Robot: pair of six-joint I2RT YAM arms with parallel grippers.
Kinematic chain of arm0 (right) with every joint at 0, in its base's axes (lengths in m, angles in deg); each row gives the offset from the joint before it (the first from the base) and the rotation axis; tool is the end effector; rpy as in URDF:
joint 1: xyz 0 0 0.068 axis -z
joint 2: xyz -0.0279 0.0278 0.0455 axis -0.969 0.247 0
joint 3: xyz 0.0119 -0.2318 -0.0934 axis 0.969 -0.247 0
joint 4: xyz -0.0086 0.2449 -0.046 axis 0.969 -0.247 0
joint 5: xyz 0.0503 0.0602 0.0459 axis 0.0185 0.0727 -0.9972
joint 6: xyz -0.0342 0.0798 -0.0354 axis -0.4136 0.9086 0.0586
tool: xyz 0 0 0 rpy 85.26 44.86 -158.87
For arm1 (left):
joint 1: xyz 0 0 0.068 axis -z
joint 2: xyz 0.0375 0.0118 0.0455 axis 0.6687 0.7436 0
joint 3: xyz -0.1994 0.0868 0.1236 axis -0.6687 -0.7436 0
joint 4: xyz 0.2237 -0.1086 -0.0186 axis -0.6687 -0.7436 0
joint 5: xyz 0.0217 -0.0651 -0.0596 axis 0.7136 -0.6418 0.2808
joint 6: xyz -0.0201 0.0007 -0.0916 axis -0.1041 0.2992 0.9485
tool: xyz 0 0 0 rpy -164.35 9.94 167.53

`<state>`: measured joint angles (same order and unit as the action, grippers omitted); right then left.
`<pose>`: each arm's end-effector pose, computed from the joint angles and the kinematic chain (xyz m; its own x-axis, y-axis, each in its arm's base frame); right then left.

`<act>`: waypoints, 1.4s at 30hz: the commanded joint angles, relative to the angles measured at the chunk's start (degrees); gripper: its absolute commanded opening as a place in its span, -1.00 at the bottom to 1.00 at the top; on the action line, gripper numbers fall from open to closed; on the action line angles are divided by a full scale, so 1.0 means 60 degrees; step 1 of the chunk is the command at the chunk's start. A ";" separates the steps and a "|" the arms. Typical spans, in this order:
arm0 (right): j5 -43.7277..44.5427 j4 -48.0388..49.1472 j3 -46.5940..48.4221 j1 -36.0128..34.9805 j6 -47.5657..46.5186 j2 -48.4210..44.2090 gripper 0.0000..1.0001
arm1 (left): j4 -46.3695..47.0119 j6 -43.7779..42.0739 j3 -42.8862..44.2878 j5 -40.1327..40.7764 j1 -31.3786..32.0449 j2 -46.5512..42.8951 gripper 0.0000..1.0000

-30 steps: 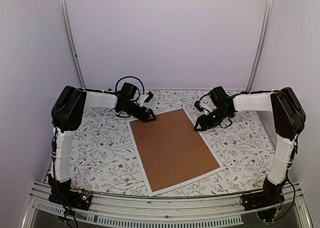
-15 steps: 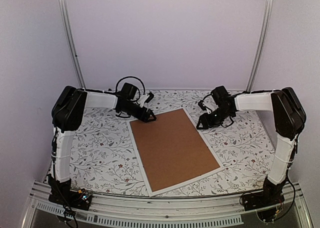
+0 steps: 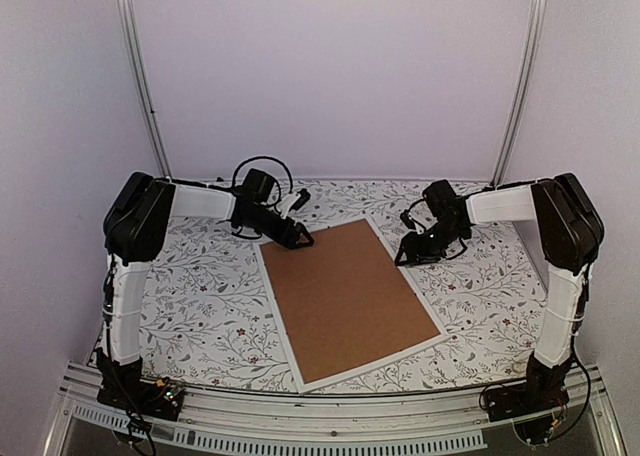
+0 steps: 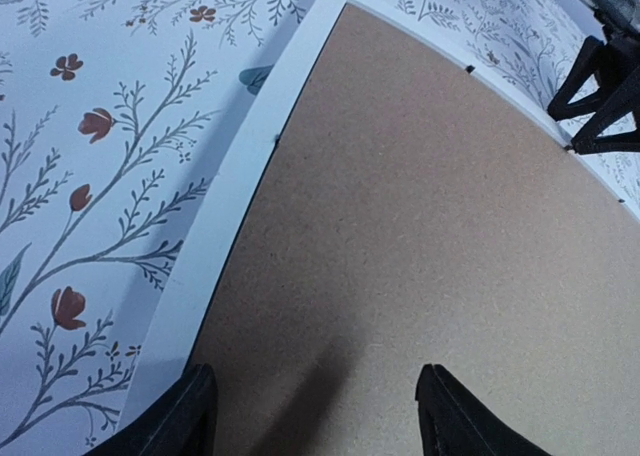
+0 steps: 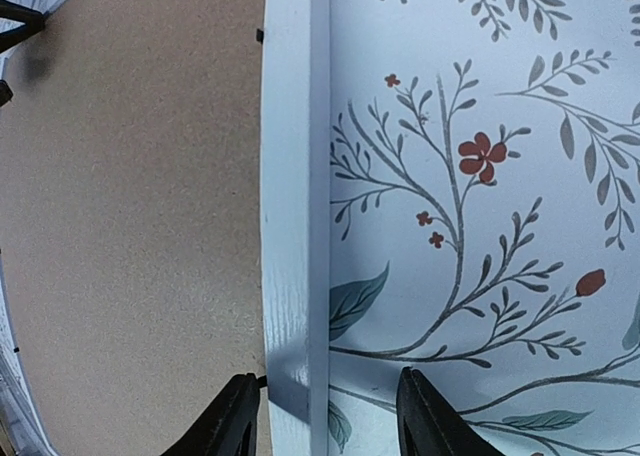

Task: Put the photo into the frame
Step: Press the fastener onto the backboard.

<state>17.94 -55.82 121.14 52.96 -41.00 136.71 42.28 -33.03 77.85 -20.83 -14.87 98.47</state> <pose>0.3492 0.1789 0.0850 -0.9010 -0.2587 -0.3483 -0.3857 0.8452 0.3699 0.4087 -0.2561 0.0815 -0.6581 0.3987 -0.6387 0.7099 0.6112 -0.3499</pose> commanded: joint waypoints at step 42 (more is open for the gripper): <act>-0.1015 0.1365 -0.2831 -0.0004 0.1103 -0.1916 0.04 | 0.0362 0.5396 -0.5948 0.3378 0.0829 -0.5000 0.55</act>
<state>13.28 -49.96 106.71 52.94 -36.71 127.16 44.09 -3.02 42.35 0.21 -10.98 68.07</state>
